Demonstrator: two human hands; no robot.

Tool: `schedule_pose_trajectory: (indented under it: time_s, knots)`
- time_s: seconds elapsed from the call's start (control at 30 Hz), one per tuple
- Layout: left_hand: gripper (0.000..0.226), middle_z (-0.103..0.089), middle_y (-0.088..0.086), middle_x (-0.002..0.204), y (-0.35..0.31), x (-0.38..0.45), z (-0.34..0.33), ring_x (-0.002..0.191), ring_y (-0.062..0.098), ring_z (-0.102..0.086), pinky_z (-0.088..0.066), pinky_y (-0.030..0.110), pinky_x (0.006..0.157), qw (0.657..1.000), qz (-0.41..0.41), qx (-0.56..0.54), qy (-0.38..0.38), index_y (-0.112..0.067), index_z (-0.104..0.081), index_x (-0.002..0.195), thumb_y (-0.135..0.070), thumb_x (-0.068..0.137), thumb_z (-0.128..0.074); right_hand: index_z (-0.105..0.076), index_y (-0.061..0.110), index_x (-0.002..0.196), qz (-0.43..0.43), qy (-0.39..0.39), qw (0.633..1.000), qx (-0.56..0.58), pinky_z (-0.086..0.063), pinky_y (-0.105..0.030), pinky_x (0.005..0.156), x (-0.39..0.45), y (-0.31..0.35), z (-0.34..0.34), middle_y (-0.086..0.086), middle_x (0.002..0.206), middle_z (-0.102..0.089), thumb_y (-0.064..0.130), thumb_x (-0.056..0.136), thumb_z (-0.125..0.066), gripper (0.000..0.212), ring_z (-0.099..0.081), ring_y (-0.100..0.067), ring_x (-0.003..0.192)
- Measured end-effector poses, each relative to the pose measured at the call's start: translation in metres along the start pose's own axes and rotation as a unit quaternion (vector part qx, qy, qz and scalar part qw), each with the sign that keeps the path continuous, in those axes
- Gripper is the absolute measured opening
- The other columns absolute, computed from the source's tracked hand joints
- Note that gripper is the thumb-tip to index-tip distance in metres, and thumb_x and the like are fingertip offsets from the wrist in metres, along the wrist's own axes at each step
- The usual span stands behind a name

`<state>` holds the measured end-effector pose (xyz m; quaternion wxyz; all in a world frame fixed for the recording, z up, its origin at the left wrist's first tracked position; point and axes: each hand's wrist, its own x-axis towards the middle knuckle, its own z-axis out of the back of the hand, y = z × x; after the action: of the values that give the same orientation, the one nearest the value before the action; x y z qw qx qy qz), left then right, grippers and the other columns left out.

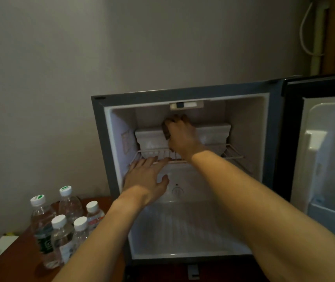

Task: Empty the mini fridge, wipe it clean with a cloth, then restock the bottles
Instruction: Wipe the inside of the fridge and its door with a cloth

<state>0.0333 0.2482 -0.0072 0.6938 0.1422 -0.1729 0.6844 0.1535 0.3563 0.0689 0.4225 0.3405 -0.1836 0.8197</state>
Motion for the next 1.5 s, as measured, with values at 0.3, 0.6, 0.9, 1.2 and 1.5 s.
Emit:
schedule_pose_trajectory:
  time_s: [0.3, 0.6, 0.9, 1.2, 1.5]
  knots:
    - [0.061, -0.023, -0.003, 0.166, 0.001, 0.001, 0.001, 0.151, 0.024, -0.022, -0.015, 0.042, 0.124, 1.0, 0.006, 0.008, 0.024, -0.048, -0.015, 0.157, -0.054, 0.101, -0.04, -0.052, 0.013, 0.128, -0.114, 0.049, 0.99, -0.062, -0.044, -0.046, 0.096, -0.027, -0.087, 0.025, -0.016, 0.134, -0.046, 0.017, 0.083, -0.067, 0.047, -0.042, -0.041, 0.123]
    - [0.059, -0.025, -0.002, 0.166, 0.001, -0.003, -0.005, 0.152, 0.027, -0.021, -0.012, 0.048, 0.125, 1.0, 0.001, -0.018, -0.015, -0.048, -0.018, 0.156, -0.053, 0.101, -0.04, -0.042, 0.009, 0.138, -0.142, 0.064, 0.978, -0.139, -0.042, -0.05, 0.099, -0.029, -0.084, 0.023, -0.02, 0.14, -0.039, 0.018, 0.086, -0.066, 0.059, -0.038, -0.044, 0.126]
    - [0.057, -0.038, 0.0, 0.157, 0.007, -0.003, -0.016, 0.144, 0.026, -0.032, -0.018, 0.046, 0.122, 0.996, -0.031, -0.033, -0.074, -0.042, -0.028, 0.154, -0.046, 0.1, -0.044, -0.06, 0.011, 0.119, 0.022, -0.014, 0.995, -0.1, -0.047, -0.044, 0.07, -0.002, 0.003, -0.014, -0.018, 0.119, -0.058, 0.011, 0.084, -0.058, 0.035, -0.05, -0.042, 0.112]
    - [0.052, -0.041, 0.003, 0.157, 0.007, -0.003, -0.013, 0.146, 0.023, -0.029, -0.011, 0.039, 0.123, 0.994, -0.022, -0.055, -0.09, -0.024, -0.047, 0.148, -0.045, 0.1, -0.046, -0.058, 0.011, 0.123, 0.086, -0.002, 0.996, -0.037, -0.044, -0.045, 0.097, 0.031, 0.079, -0.034, -0.016, 0.129, -0.055, 0.015, 0.09, -0.06, 0.034, -0.048, -0.035, 0.121]
    - [0.058, -0.031, -0.002, 0.163, 0.005, -0.001, -0.01, 0.148, 0.023, -0.027, -0.016, 0.042, 0.123, 0.999, -0.011, -0.008, -0.044, -0.045, -0.021, 0.156, -0.048, 0.102, -0.04, -0.059, 0.008, 0.113, 0.029, -0.012, 0.998, -0.047, -0.045, -0.04, 0.076, -0.002, -0.016, -0.004, -0.016, 0.122, -0.054, 0.007, 0.078, -0.065, 0.036, -0.049, -0.037, 0.113]
